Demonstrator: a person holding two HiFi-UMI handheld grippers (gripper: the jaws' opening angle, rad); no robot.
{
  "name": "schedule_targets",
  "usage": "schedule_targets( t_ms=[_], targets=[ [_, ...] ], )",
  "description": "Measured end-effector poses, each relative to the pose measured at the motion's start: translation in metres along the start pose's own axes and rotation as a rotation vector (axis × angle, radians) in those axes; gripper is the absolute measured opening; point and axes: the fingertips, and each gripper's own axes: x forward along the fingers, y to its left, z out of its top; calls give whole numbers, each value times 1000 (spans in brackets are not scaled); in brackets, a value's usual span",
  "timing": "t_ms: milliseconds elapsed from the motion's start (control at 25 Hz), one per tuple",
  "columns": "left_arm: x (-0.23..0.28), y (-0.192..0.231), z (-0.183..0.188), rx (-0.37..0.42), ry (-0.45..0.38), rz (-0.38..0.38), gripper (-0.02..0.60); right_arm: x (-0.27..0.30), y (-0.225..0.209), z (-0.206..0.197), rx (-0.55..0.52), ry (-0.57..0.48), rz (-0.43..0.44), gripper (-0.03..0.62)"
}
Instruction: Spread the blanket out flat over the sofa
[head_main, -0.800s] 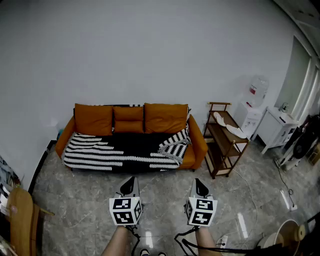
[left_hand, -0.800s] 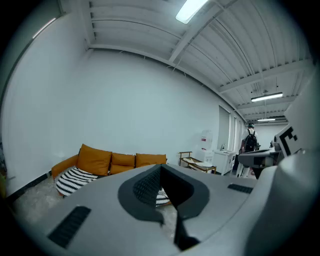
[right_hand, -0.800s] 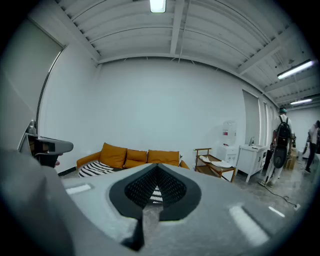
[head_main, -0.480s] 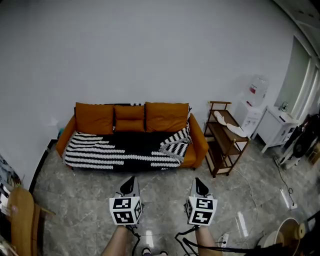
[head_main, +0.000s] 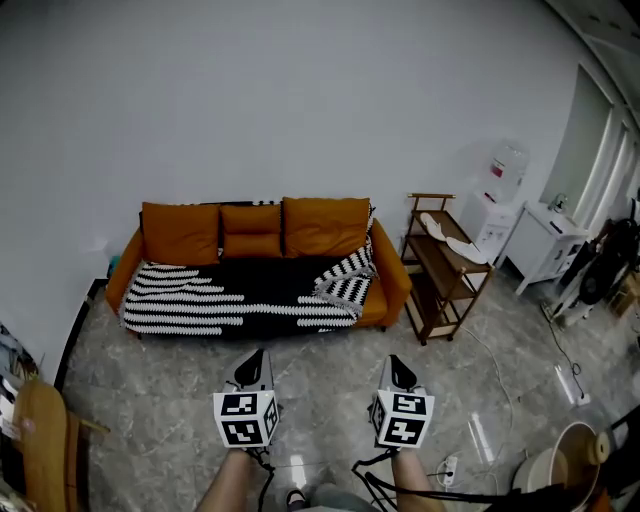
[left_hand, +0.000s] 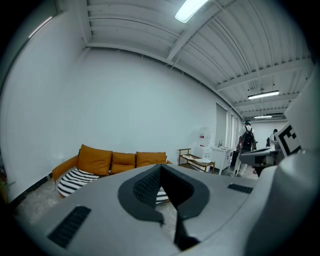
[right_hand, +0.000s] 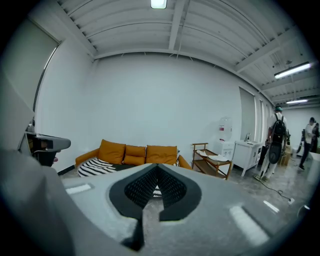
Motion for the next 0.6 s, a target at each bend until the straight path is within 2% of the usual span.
schedule_targets(
  t_ms=[320, 600],
  targets=[
    [17, 0, -6, 7, 13, -13, -3, 16, -11, -5, 8, 17, -14, 5],
    [52, 8, -2, 19, 13, 0, -3, 55, -22, 5, -7, 15, -19, 5]
  ],
)
